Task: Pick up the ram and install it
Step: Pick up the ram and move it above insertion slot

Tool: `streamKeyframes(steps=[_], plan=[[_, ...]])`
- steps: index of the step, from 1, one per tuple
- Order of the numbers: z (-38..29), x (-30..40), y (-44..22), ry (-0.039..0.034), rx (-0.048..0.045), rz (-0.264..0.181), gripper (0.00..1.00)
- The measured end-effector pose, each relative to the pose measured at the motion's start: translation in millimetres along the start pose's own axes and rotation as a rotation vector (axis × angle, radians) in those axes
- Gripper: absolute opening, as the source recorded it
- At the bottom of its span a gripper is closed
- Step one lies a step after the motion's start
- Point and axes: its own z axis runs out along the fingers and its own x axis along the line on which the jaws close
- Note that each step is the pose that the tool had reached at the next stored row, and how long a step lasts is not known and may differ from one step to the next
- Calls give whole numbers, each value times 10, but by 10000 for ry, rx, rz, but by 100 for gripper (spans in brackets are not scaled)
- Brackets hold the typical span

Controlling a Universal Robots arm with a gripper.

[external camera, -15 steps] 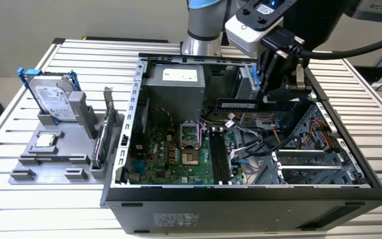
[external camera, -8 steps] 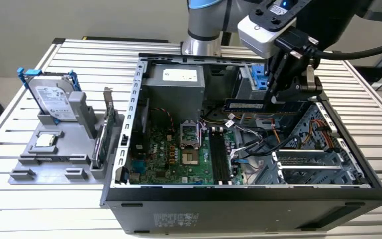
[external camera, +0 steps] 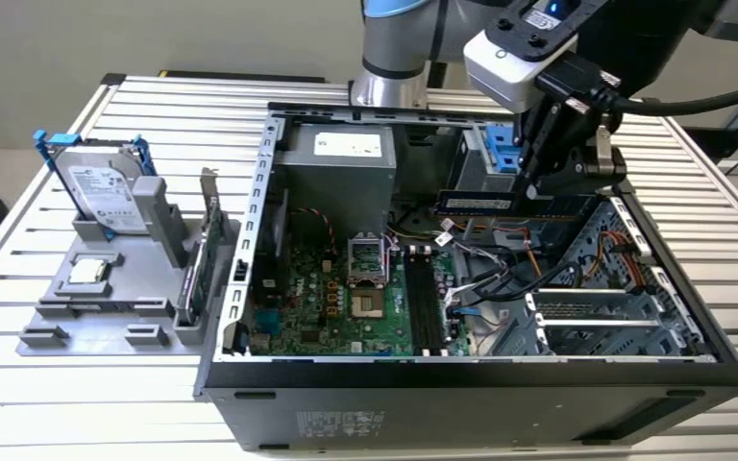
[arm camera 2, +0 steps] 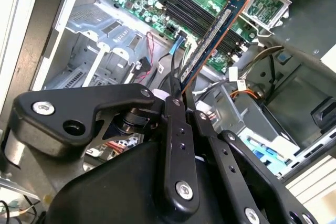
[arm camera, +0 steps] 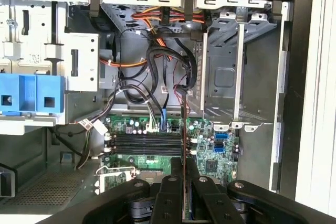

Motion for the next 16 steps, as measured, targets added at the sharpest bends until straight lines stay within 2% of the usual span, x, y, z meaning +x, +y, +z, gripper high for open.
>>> streamKeyframes(steps=[5, 16], plan=[[0, 7, 5, 0, 0, -1, 0], [-6, 161, 1, 0, 0, 6, 0]])
